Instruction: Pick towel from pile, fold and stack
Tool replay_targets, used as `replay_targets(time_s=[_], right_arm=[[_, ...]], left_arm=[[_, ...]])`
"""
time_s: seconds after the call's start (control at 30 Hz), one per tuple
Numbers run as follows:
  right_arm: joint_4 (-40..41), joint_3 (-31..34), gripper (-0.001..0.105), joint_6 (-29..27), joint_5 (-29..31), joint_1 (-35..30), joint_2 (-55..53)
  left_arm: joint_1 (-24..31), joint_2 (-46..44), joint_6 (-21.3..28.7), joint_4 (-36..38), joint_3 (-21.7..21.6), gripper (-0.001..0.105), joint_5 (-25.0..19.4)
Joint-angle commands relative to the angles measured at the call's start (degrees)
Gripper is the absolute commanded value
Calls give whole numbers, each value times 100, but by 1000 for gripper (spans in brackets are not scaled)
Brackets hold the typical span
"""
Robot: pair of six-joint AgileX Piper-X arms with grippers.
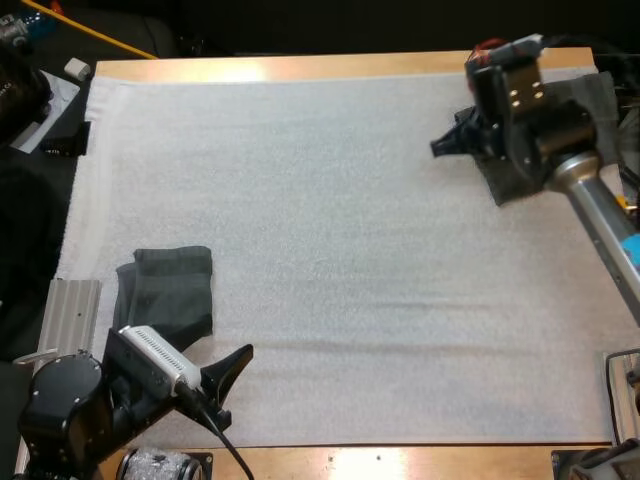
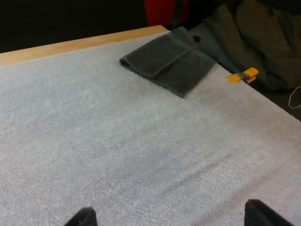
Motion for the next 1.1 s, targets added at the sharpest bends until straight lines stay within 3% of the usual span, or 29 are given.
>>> replay_targets(time_s=[0.0,0.1,0.23,0.3,0.6,0.7,0.8,1.07], right_arm=[[439,-3,1,240,-93,159,-37],[739,2,12,571,-75,165,-43],[1001,16,47,932,-113,116,-51],[1064,30,58,1040,-143,76,-28],[924,338,52,1447,-645,-601,359],[1013,206,53,1389,-455,-324,192],[1048,300,53,1463,-667,-313,224],[731,984,53,1735,-932,-348,245]], left_arm=[[-26,-15,-36,-72,-28,62,36],[-28,-2,-45,-83,-31,62,37],[-32,4,-49,-91,-34,62,31],[-32,1,-56,-76,-37,62,43],[-26,-6,-50,-74,-37,62,43],[-23,-13,-49,-17,-31,62,23],[-26,-17,-56,-6,-29,62,27],[-29,12,-88,14,-35,62,37]])
